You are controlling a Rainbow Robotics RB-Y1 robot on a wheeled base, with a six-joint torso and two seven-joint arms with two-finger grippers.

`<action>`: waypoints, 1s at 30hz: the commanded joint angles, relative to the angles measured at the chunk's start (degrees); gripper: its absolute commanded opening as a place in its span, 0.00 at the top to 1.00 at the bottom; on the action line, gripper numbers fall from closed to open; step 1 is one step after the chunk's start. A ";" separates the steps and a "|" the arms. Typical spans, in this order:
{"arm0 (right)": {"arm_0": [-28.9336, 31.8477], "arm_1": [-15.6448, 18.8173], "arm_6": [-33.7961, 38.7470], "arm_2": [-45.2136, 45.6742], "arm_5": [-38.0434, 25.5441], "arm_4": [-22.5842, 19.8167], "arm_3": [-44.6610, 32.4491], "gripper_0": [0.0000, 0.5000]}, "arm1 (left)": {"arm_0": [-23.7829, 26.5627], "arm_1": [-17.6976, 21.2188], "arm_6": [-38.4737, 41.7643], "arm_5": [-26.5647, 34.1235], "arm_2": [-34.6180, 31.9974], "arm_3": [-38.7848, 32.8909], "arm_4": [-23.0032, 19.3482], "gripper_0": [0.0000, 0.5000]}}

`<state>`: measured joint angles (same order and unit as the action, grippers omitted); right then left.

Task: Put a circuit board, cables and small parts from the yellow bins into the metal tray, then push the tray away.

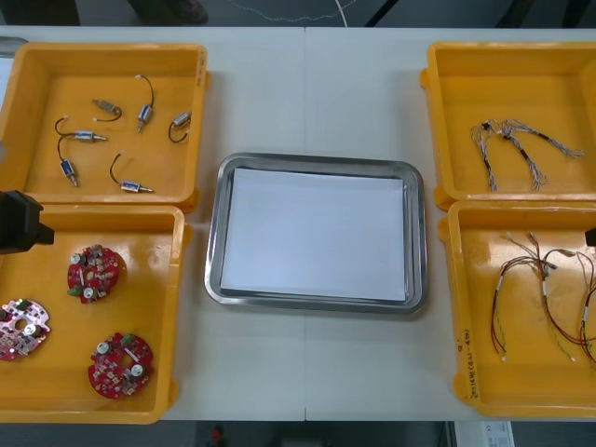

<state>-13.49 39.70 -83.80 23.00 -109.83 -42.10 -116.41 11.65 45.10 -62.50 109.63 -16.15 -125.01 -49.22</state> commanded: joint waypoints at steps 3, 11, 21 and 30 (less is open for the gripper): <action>-1.28 2.22 1.62 -0.68 -0.17 -0.44 -0.48 0.00 | -0.84 2.45 -4.91 0.37 -1.78 -1.56 -0.44 0.00; -1.28 2.22 1.62 -0.68 -0.17 -0.44 -0.48 0.00 | -0.84 2.45 -4.91 0.37 -1.78 -1.56 -0.44 0.00; -1.28 2.22 1.62 -0.68 -0.17 -0.44 -0.48 0.00 | -0.84 2.45 -4.91 0.37 -1.78 -1.56 -0.44 0.00; -1.28 2.22 1.62 -0.68 -0.17 -0.44 -0.48 0.00 | -0.84 2.45 -4.91 0.37 -1.78 -1.56 -0.44 0.00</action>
<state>-13.49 39.70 -83.80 23.00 -109.83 -42.10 -116.41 11.65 45.10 -62.50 109.63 -16.15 -125.01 -49.22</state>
